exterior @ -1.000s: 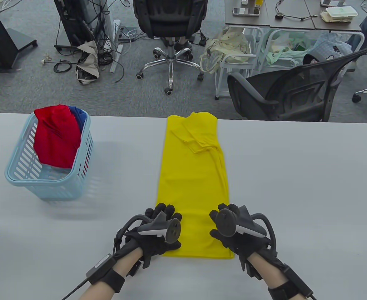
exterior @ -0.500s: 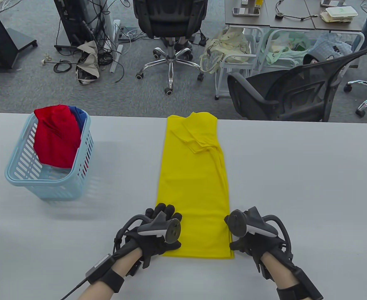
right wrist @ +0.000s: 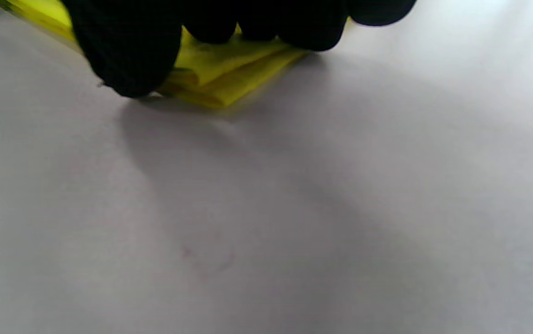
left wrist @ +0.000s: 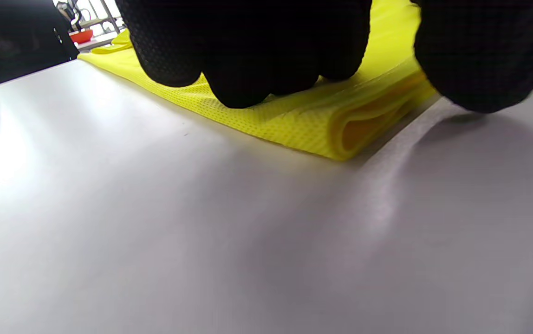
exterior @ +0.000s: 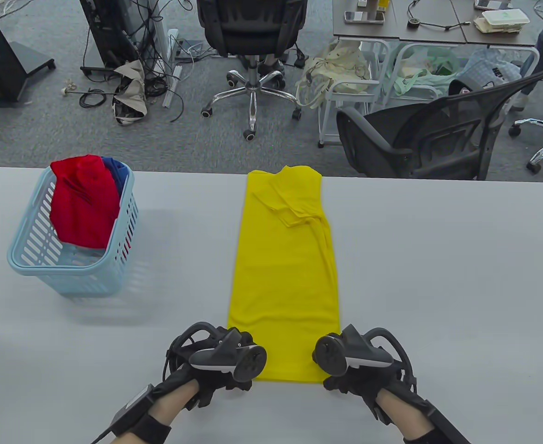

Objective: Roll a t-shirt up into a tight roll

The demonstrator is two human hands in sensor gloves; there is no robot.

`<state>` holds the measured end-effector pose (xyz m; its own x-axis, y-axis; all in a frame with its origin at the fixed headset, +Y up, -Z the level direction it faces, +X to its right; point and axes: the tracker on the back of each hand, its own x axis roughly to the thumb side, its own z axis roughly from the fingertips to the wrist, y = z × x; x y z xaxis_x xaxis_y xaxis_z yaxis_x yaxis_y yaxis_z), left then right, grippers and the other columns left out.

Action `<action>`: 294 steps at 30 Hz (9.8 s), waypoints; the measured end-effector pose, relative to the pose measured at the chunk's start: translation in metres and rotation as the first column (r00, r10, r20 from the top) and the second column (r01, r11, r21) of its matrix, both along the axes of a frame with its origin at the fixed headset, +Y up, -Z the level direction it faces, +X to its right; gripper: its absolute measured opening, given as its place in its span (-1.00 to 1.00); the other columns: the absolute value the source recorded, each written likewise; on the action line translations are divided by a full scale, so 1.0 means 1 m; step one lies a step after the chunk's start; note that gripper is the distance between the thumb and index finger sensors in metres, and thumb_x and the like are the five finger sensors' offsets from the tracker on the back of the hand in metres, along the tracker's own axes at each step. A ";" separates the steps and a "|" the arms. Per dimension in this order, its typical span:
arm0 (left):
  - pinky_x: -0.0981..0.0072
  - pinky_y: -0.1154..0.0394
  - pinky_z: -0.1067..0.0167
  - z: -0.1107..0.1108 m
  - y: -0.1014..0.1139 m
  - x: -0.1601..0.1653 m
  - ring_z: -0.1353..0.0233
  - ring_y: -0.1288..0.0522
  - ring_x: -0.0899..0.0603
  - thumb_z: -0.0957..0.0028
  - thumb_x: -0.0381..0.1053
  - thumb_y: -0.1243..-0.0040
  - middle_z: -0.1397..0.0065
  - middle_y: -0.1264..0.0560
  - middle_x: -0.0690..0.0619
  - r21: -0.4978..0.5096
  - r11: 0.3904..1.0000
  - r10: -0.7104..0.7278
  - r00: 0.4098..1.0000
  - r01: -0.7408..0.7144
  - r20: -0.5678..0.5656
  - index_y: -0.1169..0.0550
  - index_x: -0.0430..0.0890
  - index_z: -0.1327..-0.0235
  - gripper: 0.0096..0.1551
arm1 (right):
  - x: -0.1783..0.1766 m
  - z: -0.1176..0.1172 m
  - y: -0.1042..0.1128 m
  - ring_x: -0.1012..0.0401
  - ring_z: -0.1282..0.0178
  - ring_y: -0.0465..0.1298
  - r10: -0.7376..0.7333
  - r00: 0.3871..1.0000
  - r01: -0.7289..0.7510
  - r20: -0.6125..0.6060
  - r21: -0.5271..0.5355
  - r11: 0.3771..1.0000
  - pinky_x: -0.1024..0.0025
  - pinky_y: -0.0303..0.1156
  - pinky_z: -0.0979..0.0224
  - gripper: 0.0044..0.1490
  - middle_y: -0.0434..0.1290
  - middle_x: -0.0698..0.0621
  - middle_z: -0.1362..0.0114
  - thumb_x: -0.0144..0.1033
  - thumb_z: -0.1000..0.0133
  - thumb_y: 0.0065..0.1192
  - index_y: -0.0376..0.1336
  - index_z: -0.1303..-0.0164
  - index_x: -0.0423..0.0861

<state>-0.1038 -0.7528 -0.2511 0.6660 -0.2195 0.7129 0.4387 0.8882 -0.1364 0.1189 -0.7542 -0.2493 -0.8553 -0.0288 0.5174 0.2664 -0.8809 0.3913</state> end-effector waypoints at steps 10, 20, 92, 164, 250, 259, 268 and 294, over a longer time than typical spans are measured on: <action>0.03 -0.59 -0.35 0.001 -0.008 0.015 -0.23 -0.63 0.00 0.02 0.14 -0.21 -0.28 -0.56 0.11 0.112 0.993 -0.030 1.000 0.030 -0.006 -0.41 0.09 -0.24 -0.46 | -0.011 0.000 -0.001 0.01 -0.53 0.36 0.071 0.997 -0.070 -0.005 0.109 0.992 -0.08 0.22 -0.54 -0.49 0.19 -0.04 -0.67 -0.11 -0.25 0.34 0.25 -0.37 0.07; -0.02 -0.58 -0.33 -0.021 0.027 -0.023 -0.16 -0.65 -0.02 -0.07 0.09 -0.06 -0.19 -0.60 0.10 0.107 0.935 0.351 0.924 -0.338 -0.153 -0.54 0.08 -0.24 -0.52 | 0.025 -0.015 0.034 -0.16 -0.74 0.21 -0.345 0.934 0.342 0.092 0.052 0.938 -0.13 0.19 -0.60 -0.53 0.06 -0.21 -0.77 -0.17 -0.39 0.01 0.10 -0.44 -0.10; -0.34 -0.22 -0.52 -0.084 -0.007 -0.029 -0.70 0.04 -0.43 -0.14 0.33 0.36 -0.78 0.11 -0.22 -0.214 0.970 0.049 0.957 -0.114 -0.286 0.05 0.06 -0.70 -0.15 | -0.001 -0.070 0.015 -0.25 -0.81 -0.08 -0.061 0.983 0.076 0.174 -0.081 0.994 -0.24 0.06 -0.59 -0.18 -0.16 -0.19 -0.84 -0.02 -0.38 -0.08 -0.17 -0.82 0.01; -0.11 -0.41 -0.47 0.015 -0.005 -0.015 -0.40 -0.52 -0.10 -0.02 0.31 -0.09 -0.55 -0.41 0.00 0.078 0.991 0.116 0.993 -0.113 -0.033 -0.30 0.14 -0.54 -0.23 | 0.012 -0.004 0.033 0.03 -0.39 0.44 -0.004 0.967 -0.071 0.255 0.282 0.957 0.01 0.34 -0.42 -0.33 0.17 -0.13 -0.62 -0.05 -0.36 0.10 0.05 -0.61 -0.06; -0.07 -0.51 -0.41 0.015 0.005 -0.023 -0.38 -0.62 -0.07 -0.05 0.19 -0.15 -0.52 -0.53 0.04 0.190 0.953 0.240 0.971 -0.235 -0.007 -0.43 0.13 -0.48 -0.33 | 0.013 -0.012 0.001 0.05 -0.28 0.50 -0.253 0.951 0.264 0.178 -0.040 0.964 0.02 0.37 -0.38 -0.30 0.31 -0.08 -0.50 -0.11 -0.39 -0.20 -0.05 -0.73 -0.10; -0.14 -0.44 -0.45 0.015 -0.006 -0.018 -0.46 -0.53 -0.12 0.02 0.28 -0.18 -0.59 -0.41 -0.02 0.201 0.968 0.152 0.988 -0.151 0.010 -0.38 0.10 -0.53 -0.21 | 0.014 0.006 0.036 0.03 -0.44 0.36 -0.109 0.984 0.067 0.139 0.276 0.959 -0.02 0.25 -0.49 -0.23 0.11 -0.10 -0.65 0.04 -0.32 0.14 -0.03 -0.68 0.07; -0.16 -0.38 -0.48 0.004 -0.016 -0.022 -0.49 -0.46 -0.14 -0.11 0.16 -0.04 -0.60 -0.34 -0.03 0.175 0.982 0.086 0.995 -0.075 -0.057 -0.20 0.09 -0.62 -0.24 | -0.021 0.014 0.002 -0.03 -0.64 0.21 0.087 0.996 -0.091 0.029 0.250 0.964 -0.07 0.18 -0.56 -0.08 -0.01 -0.03 -0.75 0.03 -0.27 0.24 -0.14 -0.70 0.08; -0.12 -0.44 -0.45 0.012 0.019 -0.034 -0.41 -0.56 -0.12 -0.09 0.23 -0.07 -0.54 -0.46 -0.02 0.193 0.924 0.338 0.941 -0.330 -0.010 -0.31 0.21 -0.55 -0.31 | 0.010 -0.008 0.003 0.03 -0.32 0.48 -0.272 0.947 0.286 0.170 -0.062 0.956 0.05 0.38 -0.37 -0.35 0.30 -0.08 -0.56 -0.15 -0.39 -0.22 -0.01 -0.73 0.01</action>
<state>-0.1377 -0.7339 -0.2396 0.7521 -0.1045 0.6507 0.1093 0.9935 0.0332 0.1286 -0.7513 -0.2572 -0.8939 0.2604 0.3648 -0.0566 -0.8730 0.4844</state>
